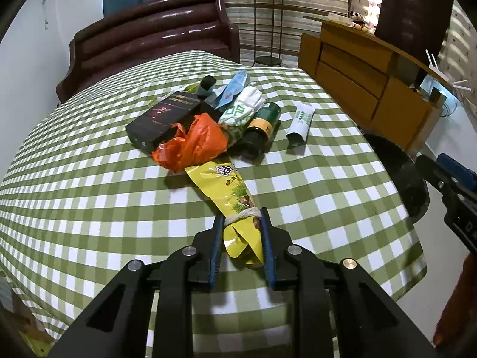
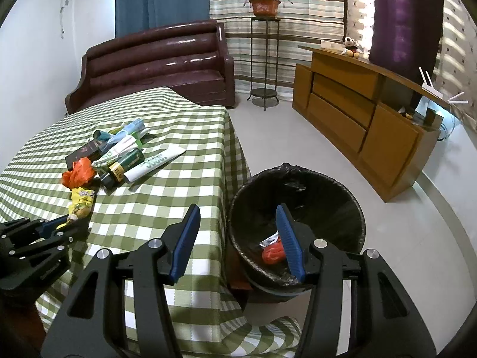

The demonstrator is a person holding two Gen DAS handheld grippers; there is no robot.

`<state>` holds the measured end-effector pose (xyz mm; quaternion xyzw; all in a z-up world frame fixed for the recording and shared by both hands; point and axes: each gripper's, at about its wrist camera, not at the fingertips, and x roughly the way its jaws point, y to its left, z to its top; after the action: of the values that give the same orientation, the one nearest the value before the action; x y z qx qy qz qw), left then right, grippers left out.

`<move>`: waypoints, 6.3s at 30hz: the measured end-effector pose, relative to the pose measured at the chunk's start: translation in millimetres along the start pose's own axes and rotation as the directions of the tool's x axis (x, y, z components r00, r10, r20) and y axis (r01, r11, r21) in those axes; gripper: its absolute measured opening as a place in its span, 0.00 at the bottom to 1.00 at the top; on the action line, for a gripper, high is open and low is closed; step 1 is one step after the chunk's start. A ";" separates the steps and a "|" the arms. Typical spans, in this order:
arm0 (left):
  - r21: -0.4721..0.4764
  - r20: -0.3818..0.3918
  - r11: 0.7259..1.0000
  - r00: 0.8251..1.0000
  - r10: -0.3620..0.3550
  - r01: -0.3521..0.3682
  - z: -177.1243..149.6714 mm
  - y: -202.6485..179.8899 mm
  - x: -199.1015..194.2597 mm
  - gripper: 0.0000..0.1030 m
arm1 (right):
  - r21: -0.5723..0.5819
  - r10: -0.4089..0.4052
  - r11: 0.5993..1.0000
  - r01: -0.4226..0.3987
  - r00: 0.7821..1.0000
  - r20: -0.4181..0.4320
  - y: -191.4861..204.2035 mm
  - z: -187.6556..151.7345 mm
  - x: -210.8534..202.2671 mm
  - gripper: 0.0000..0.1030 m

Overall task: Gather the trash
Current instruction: 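Grasp the orange bag with the right gripper while the left gripper holds the yellow wrapper, then carry the yellow wrapper and orange bag in both grippers over the bin, then open both grippers to drop the yellow wrapper and orange bag into the bin, then move the right gripper back to the table and grasp the white tube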

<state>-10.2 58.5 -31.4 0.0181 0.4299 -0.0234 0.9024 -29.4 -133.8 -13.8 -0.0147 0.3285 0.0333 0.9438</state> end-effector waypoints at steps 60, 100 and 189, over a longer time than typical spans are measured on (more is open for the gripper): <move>-0.131 0.067 0.983 0.988 0.137 -0.128 14.9 173.3 4.0 0.23 | -0.240 0.188 0.948 -0.210 0.976 -0.111 205.8 35.1 56.8 0.55; 0.013 0.168 0.999 0.985 -0.046 0.044 43.2 52.2 -23.1 0.23 | -0.041 -0.078 0.996 0.080 0.996 0.041 32.7 39.8 9.6 0.48; 0.071 0.181 0.993 0.981 0.075 -0.089 72.9 27.1 -2.2 0.62 | 0.019 -0.103 0.994 0.104 0.994 -0.046 29.8 48.4 67.9 0.85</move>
<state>46.5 81.7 16.6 0.0693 0.3450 -0.0048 0.9360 51.5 -98.1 -18.2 -0.0221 0.3489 -0.0195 0.9367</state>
